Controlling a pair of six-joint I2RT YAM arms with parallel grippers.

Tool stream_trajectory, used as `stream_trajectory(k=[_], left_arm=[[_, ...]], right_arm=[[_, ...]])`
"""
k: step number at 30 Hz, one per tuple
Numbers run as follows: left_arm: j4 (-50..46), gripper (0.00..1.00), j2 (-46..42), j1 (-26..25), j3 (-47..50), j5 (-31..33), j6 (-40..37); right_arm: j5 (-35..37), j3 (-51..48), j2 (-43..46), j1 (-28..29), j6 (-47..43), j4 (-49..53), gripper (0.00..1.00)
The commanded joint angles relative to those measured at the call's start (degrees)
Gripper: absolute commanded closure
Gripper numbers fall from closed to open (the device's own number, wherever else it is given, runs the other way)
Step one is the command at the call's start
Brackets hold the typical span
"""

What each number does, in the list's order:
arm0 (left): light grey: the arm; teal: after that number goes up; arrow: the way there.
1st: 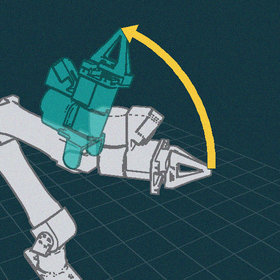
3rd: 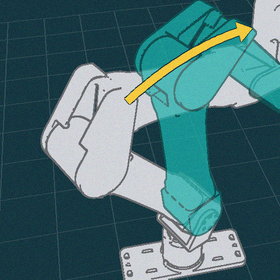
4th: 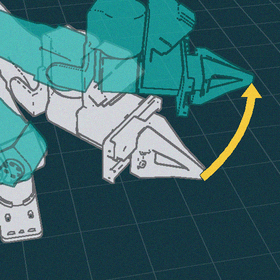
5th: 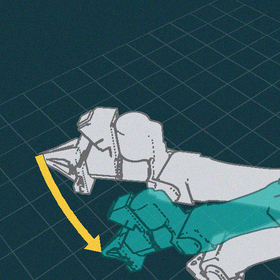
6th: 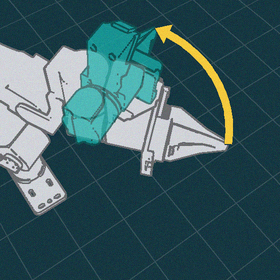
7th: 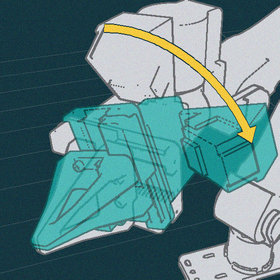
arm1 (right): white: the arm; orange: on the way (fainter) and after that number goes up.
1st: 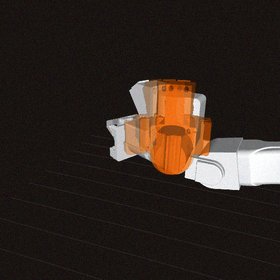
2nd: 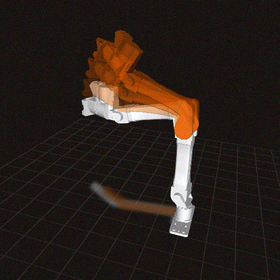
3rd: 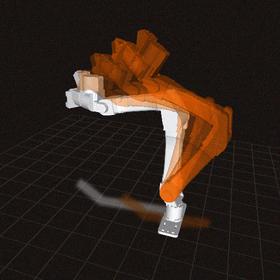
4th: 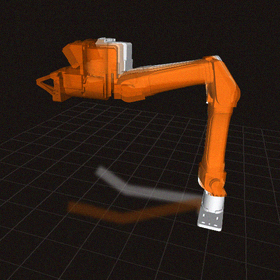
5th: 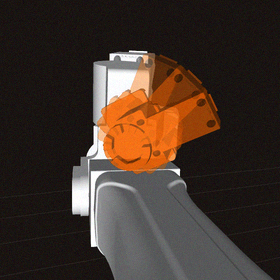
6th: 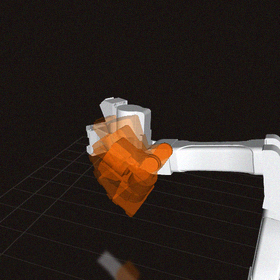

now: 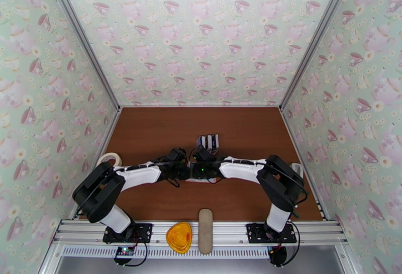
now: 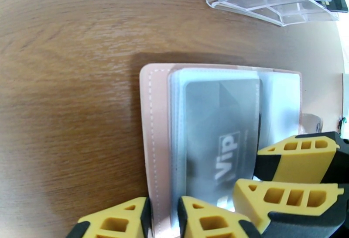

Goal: Put the credit cards into the card holder

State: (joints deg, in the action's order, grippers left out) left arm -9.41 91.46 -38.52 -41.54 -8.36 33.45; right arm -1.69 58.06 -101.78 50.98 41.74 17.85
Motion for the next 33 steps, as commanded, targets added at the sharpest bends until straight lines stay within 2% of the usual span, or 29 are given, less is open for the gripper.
stream_trajectory(k=[1, 12, 17, 20, 23, 28, 33], left_arm=[[-3.07, 0.69, -0.3, 0.85, 2.0, -0.08, -0.93], [-3.63, 0.66, -2.63, 2.27, -0.08, -1.66, -1.68], [-4.71, 0.66, -3.67, 2.72, -0.65, -1.33, -1.99], [-5.69, 0.65, -4.33, 3.48, -1.17, -0.94, -2.47], [-6.91, 0.65, -4.19, 4.27, -1.66, -0.61, -3.22], [-6.95, 0.64, -4.02, 5.08, -1.52, -1.04, -3.66], [-5.99, 0.61, -3.39, 5.11, -0.88, -2.1, -3.66]], right_arm=[[0.87, -0.1, 3.31, 0.14, -0.04, 1.1, 0.63], [2.98, -0.74, 8.12, -1.02, -1.02, 4.68, 0.57], [3.19, -3.47, 13.14, -4.17, -2.06, 5.71, 0.56], [3.74, -5.67, 16.67, -6.55, -3.27, 7.28, 0.52], [4.24, -7.67, 18.98, -8.56, -4.35, 8.75, 0.45], [3.82, -10.71, 21.0, -9.47, -5.09, 8.75, 0.35], [1.81, -13.67, 20.3, -9.5, -4.2, 5.05, 0.32]])
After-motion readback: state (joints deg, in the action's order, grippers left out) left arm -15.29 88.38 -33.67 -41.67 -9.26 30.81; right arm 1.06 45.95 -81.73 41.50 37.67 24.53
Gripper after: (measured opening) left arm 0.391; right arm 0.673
